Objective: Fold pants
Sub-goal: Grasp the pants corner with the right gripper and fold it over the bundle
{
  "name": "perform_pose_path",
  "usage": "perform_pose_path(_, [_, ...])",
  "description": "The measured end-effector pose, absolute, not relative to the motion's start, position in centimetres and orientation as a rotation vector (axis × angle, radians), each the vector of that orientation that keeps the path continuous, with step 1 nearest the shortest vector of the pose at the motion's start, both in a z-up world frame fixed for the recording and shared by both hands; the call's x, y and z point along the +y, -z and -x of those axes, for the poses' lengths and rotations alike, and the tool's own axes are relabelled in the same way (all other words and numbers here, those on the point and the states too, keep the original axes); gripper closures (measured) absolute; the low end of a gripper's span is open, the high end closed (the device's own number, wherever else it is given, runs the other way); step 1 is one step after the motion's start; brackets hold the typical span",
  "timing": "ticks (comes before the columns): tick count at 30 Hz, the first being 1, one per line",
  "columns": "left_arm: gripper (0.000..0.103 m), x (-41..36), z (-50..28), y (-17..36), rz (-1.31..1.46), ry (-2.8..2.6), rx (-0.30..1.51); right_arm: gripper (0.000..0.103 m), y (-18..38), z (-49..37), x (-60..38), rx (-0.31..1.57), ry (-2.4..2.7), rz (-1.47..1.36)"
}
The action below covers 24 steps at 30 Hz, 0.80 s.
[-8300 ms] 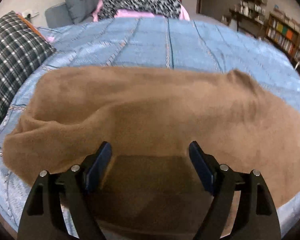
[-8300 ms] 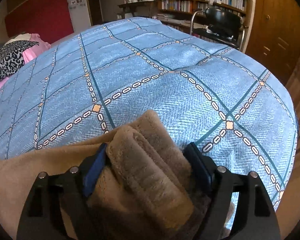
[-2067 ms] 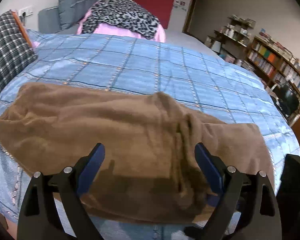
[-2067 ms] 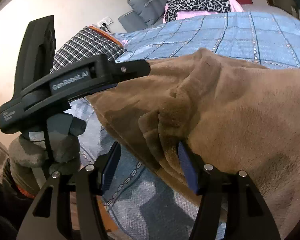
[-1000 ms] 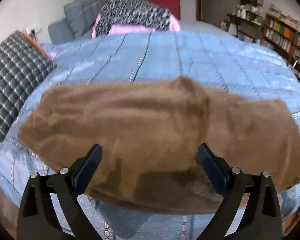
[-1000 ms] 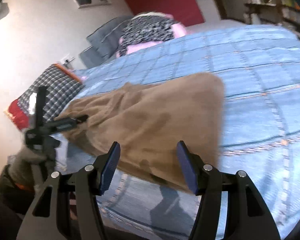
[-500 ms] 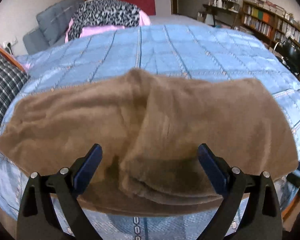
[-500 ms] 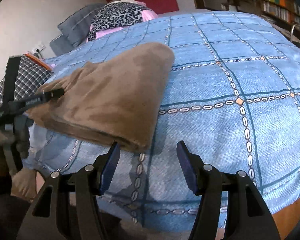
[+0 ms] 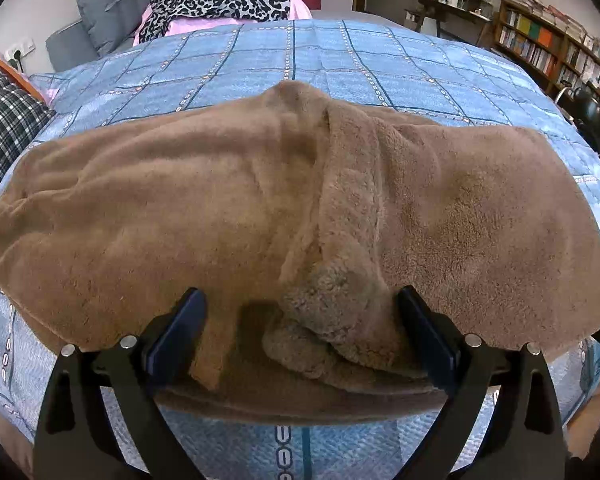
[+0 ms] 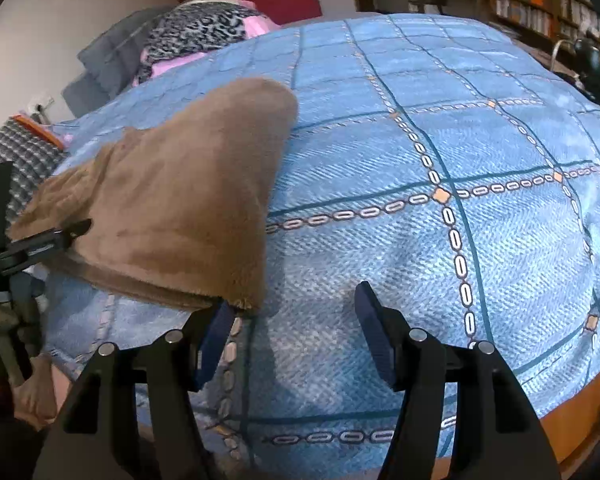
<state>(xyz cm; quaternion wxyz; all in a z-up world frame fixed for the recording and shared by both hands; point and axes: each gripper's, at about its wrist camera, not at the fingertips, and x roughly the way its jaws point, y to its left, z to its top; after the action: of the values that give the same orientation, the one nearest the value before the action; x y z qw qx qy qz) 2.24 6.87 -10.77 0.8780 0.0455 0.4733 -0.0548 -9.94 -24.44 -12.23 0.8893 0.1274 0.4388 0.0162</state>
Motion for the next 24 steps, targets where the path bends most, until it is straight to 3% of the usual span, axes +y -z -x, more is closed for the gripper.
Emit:
perform_pose_path(10, [0.005, 6.4, -1.8, 10.0, -0.133, 0.093, 0.959, 0.042, 7.3, 11.2, -21.7, 0.799, -0.153, -0.18])
perform_pose_path(24, [0.005, 6.5, -1.7, 9.9, -0.139, 0.106, 0.951, 0.042, 6.6, 1.2, -16.9, 0.769, -0.173, -0.124])
